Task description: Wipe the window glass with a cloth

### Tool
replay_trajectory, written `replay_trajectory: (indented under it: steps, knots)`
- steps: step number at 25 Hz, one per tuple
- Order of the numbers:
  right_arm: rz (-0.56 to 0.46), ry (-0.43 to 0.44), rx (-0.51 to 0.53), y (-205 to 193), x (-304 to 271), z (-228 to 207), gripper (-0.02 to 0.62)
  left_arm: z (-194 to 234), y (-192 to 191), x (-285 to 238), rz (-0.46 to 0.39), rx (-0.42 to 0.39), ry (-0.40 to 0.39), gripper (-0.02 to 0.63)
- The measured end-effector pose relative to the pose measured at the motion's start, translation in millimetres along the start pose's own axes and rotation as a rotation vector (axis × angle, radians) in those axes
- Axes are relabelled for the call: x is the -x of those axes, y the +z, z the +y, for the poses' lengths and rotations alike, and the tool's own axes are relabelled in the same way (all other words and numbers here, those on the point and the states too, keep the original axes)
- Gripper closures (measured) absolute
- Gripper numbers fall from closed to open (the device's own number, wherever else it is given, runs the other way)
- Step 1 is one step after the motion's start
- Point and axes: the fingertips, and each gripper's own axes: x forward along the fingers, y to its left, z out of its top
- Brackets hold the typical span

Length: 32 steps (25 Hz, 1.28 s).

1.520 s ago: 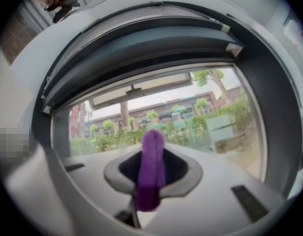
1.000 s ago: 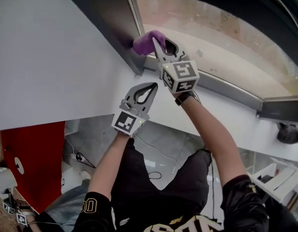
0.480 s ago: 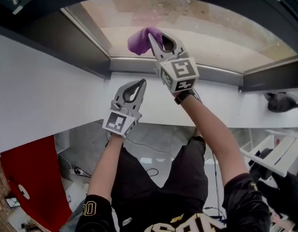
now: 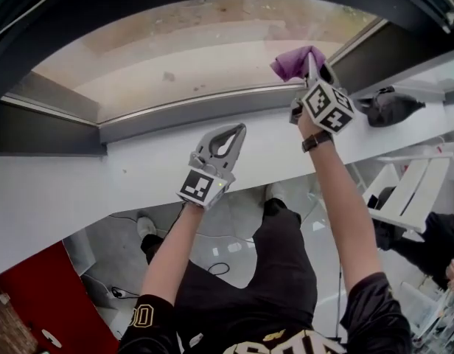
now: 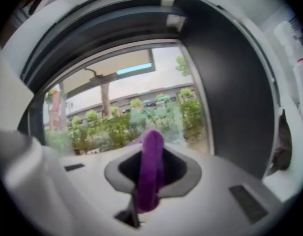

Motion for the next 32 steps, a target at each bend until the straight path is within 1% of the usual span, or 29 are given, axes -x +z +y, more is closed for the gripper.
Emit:
replay_trajectory:
  steps: [2,3,5,7,8,10,14,17,19,21,24,26,29,32]
  knots:
    - [-0.015,-0.073,-0.025,14.8,-1.7,-43.3,0.523,-10.1,-0.5,-11.4,-0.001,0.0,-0.015,0.592]
    - [-0.018,-0.089,-0.027,19.6,-2.4,-54.6,0.523,-12.2,-0.2,-14.1,-0.002,-0.002,-0.015,0.592]
    - [-0.014,-0.084,-0.008,21.4,-1.4,-57.0,0.523,-9.6,0.8,-12.0,-0.007,0.005,0.004,0.592]
    - [0.01,-0.025,0.036,10.0,2.7,-33.2,0.523,3.5,3.0,0.0,-0.009,0.021,0.048,0.592]
    - [0.028,0.024,0.061,-0.1,5.5,-11.7,0.523,12.7,4.7,8.7,-0.004,0.019,0.071,0.592]
    - [0.067,0.148,0.109,-25.7,12.2,48.4,0.523,31.3,9.9,31.3,0.004,-0.001,0.102,0.592]
    - [0.126,0.423,0.196,-75.2,28.3,198.2,0.523,65.1,19.4,99.4,0.034,-0.068,0.16,0.592]
    - [0.137,0.583,0.204,-99.7,35.1,305.4,0.523,94.0,30.3,162.0,0.069,-0.101,0.235,0.592]
    - [0.135,0.675,0.197,-115.8,39.4,378.7,0.523,116.4,42.0,208.5,0.086,-0.116,0.296,0.592]
    - [0.128,0.756,0.197,-132.0,43.8,446.4,0.523,136.6,51.1,250.9,0.099,-0.141,0.34,0.592]
    - [0.127,0.864,0.219,-157.6,44.2,531.3,0.523,160.4,55.7,299.5,0.102,-0.186,0.39,0.592]
    - [0.139,0.918,0.235,-176.2,43.6,576.2,0.523,172.1,53.9,326.7,0.1,-0.195,0.431,0.592]
    - [0.175,0.951,0.19,-199.7,42.2,620.5,0.523,184.8,50.9,357.4,0.086,-0.181,0.491,0.592]
    - [0.177,0.957,0.177,-209.0,37.4,645.4,0.523,193.5,53.4,366.7,0.067,-0.17,0.517,0.592]
